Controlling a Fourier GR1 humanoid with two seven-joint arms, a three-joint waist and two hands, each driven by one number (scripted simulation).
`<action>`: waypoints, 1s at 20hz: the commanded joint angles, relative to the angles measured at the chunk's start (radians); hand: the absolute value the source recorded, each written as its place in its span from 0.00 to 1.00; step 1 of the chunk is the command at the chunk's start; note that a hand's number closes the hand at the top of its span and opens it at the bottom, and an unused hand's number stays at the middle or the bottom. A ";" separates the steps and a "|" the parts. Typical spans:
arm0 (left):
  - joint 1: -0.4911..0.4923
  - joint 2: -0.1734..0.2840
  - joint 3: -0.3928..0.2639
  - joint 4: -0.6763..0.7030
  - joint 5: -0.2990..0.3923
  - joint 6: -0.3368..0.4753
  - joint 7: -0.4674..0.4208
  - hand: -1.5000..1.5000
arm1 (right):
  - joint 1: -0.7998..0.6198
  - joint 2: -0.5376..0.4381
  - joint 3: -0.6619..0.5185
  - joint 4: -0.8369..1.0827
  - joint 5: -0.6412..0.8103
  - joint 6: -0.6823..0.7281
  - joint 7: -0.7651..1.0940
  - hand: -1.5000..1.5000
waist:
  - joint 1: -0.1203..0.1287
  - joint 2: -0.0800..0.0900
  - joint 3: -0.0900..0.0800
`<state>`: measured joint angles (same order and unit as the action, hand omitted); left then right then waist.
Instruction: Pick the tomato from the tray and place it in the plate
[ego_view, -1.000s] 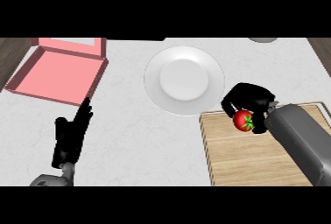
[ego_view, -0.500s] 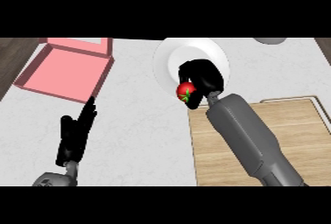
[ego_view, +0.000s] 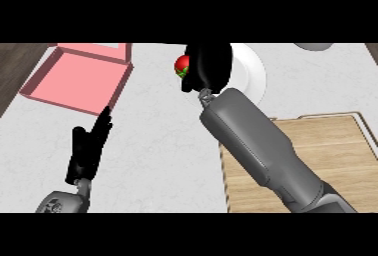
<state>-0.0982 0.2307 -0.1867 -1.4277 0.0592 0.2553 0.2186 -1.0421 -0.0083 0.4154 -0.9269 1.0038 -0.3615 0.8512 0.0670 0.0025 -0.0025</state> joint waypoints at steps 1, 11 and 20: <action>0.016 -0.005 -0.003 -0.041 -0.004 0.010 0.030 0.50 | -0.060 0.008 0.094 0.028 0.003 -0.090 0.248 1.00 | -0.010 -0.001 0.002; -0.005 -0.016 0.050 0.048 -0.001 -0.010 -0.042 0.50 | -0.175 0.008 -0.041 0.365 -0.074 -0.174 0.114 1.00 | -0.036 0.009 0.002; 0.054 -0.006 0.037 -0.026 -0.019 -0.023 -0.026 0.50 | -0.119 -0.028 -0.177 0.534 -0.236 -0.119 -0.127 1.00 | -0.027 0.011 0.003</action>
<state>-0.0765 0.2192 -0.1511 -1.4426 0.0405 0.2452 0.2194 -1.1817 -0.0122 0.3146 -0.4474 0.8474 -0.5178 0.8271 0.0393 0.0124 -0.0002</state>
